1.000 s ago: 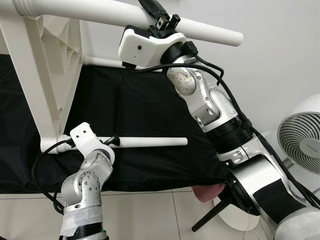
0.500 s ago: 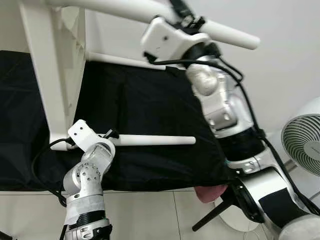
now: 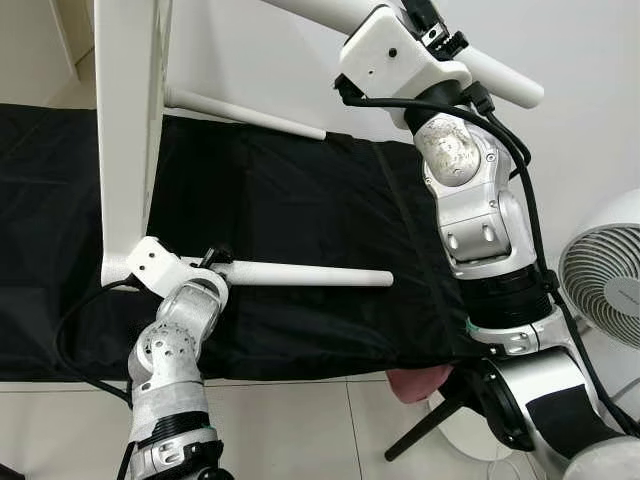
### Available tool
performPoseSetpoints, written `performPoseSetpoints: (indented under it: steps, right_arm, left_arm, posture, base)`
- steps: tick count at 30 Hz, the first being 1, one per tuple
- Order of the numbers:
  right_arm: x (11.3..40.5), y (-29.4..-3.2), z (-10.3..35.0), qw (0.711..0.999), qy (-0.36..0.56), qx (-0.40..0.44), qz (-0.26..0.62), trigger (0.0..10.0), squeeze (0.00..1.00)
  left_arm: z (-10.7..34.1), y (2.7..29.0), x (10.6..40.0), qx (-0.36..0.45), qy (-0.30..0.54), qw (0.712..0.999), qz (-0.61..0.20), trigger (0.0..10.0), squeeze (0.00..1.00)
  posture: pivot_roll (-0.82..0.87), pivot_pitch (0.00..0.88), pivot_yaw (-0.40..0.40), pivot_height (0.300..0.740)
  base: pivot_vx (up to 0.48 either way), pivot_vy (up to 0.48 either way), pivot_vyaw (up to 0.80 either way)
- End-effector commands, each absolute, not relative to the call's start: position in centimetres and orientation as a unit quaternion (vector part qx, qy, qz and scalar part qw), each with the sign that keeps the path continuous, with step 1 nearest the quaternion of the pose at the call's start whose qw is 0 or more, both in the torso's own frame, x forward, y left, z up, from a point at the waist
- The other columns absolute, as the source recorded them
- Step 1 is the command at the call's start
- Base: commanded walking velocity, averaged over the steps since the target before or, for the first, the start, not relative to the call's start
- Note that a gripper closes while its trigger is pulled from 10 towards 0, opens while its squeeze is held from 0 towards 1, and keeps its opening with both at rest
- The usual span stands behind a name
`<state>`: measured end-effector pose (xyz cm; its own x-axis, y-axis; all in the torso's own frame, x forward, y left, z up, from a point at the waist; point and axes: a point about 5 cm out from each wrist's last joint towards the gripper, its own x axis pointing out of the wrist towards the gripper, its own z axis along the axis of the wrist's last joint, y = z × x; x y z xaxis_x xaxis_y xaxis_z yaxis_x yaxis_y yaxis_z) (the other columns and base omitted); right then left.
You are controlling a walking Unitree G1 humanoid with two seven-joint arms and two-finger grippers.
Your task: Building children table
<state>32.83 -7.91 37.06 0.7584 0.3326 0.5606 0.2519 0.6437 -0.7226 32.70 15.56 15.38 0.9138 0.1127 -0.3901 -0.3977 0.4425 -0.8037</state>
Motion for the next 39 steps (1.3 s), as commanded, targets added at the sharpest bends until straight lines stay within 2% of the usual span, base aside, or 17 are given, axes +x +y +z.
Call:
performPoseSetpoints:
  steps: [1,4,7,9,14,17,21,23,25,26,28,31,32,37,38,39]
  right_arm:
    - [31.4,-11.6,41.0,0.862,-0.398,-0.31,-0.053,0.0,0.0]
    - [31.5,-11.7,41.1,0.863,-0.397,-0.307,-0.054,0.0,0.0]
    - [31.6,-12.0,41.4,0.867,-0.393,-0.301,-0.055,0.0,0.0]
    - [31.7,-12.4,42.0,0.868,-0.393,-0.299,-0.057,0.0,0.0]
    - [31.7,-12.5,42.5,0.865,-0.397,-0.3,-0.058,0.0,0.0]
    - [31.5,-13.0,43.2,0.859,-0.408,-0.303,-0.068,0.0,0.0]
    - [31.5,-13.2,43.4,0.858,-0.41,-0.302,-0.073,0.0,0.0]
    - [31.4,-14.4,43.5,0.86,-0.405,-0.295,-0.095,0.0,0.0]
    - [31.4,-14.4,43.5,0.86,-0.405,-0.295,-0.095,0.0,0.0]
    - [31.3,-15.5,43.0,0.865,-0.396,-0.286,-0.113,0.0,0.0]
    - [31.3,-15.7,42.9,0.866,-0.394,-0.285,-0.118,0.0,0.0]
    - [31.5,-17.5,40.1,0.879,-0.356,-0.277,-0.153,0.0,0.0]
    - [31.7,-19.5,36.4,0.897,-0.302,-0.262,-0.189,0.0,0.0]
    - [31.7,-20.4,34.7,0.902,-0.278,-0.26,-0.202,0.0,0.0]
    - [31.7,-20.8,33.5,0.908,-0.262,-0.253,-0.205,0.0,0.0]
    - [31.9,-21.6,30.3,0.925,-0.221,-0.233,-0.204,0.0,0.0]
  left_arm:
    - [22.2,9.0,35.3,-0.578,0.138,0.8,0.08,0.0,0.0]
    - [23.0,9.0,35.6,-0.59,0.131,0.793,0.078,0.0,0.0]
    - [25.3,9.3,36.2,-0.579,0.095,0.807,0.063,0.0,0.0]
    - [28.1,9.6,36.6,-0.544,0.047,0.837,0.036,0.0,0.0]
    - [30.3,10.2,36.6,-0.513,0.003,0.858,0.022,0.0,0.0]
    - [35.2,12.2,35.8,-0.415,-0.118,0.902,0.017,0.0,0.0]
    - [36.4,12.6,35.5,-0.394,-0.145,0.907,0.019,0.0,0.0]
    - [39.5,12.7,34.1,-0.345,-0.222,0.912,0.008,0.0,0.0]
    - [39.5,12.7,34.1,-0.345,-0.222,0.912,0.008,0.0,0.0]
    - [41.5,12.0,32.7,-0.316,-0.274,0.908,-0.017,0.0,0.0]
    - [41.9,11.8,32.4,-0.309,-0.283,0.908,-0.024,0.0,0.0]
    - [42.5,10.3,31.3,-0.293,-0.305,0.903,-0.076,0.0,0.0]
    - [43.0,8.9,30.0,-0.265,-0.328,0.898,-0.124,0.0,0.0]
    - [43.2,8.4,29.4,-0.257,-0.337,0.894,-0.142,0.0,0.0]
    - [43.3,8.1,29.2,-0.245,-0.336,0.897,-0.149,0.0,0.0]
    - [43.2,7.4,28.9,-0.219,-0.337,0.901,-0.166,0.0,0.0]
  posture:
    - [-0.03,0.0,-0.079,0.74]
    - [-0.03,0.0,-0.082,0.74]
    - [-0.04,0.0,-0.083,0.74]
    - [-0.03,0.0,-0.086,0.74]
    - [-0.04,0.0,-0.084,0.74]
    - [-0.03,0.0,-0.09,0.74]
    - [-0.03,0.0,-0.09,0.74]
    - [-0.01,0.0,-0.098,0.74]
    - [-0.01,0.0,-0.098,0.74]
    - [-0.01,0.0,-0.102,0.74]
    - [-0.01,0.0,-0.102,0.74]
    - [0.0,0.0,-0.114,0.74]
    - [0.0,0.0,-0.118,0.74]
    - [0.0,0.002,-0.119,0.74]
    - [0.01,0.008,-0.121,0.74]
    - [0.01,0.011,-0.122,0.74]
  base:
    - [0.0,0.0,0.0]
    - [0.0,0.0,0.0]
    - [0.0,0.0,0.0]
    - [0.0,0.0,0.0]
    - [0.0,0.0,0.0]
    - [0.0,0.0,0.0]
    - [0.0,0.0,0.0]
    - [0.0,0.0,0.0]
    - [0.0,0.0,0.0]
    - [0.0,0.0,0.0]
    - [0.0,0.0,0.0]
    - [0.0,0.0,0.0]
    - [0.0,0.0,0.0]
    - [0.0,0.0,0.0]
    - [0.0,0.0,0.0]
    - [0.0,0.0,0.0]
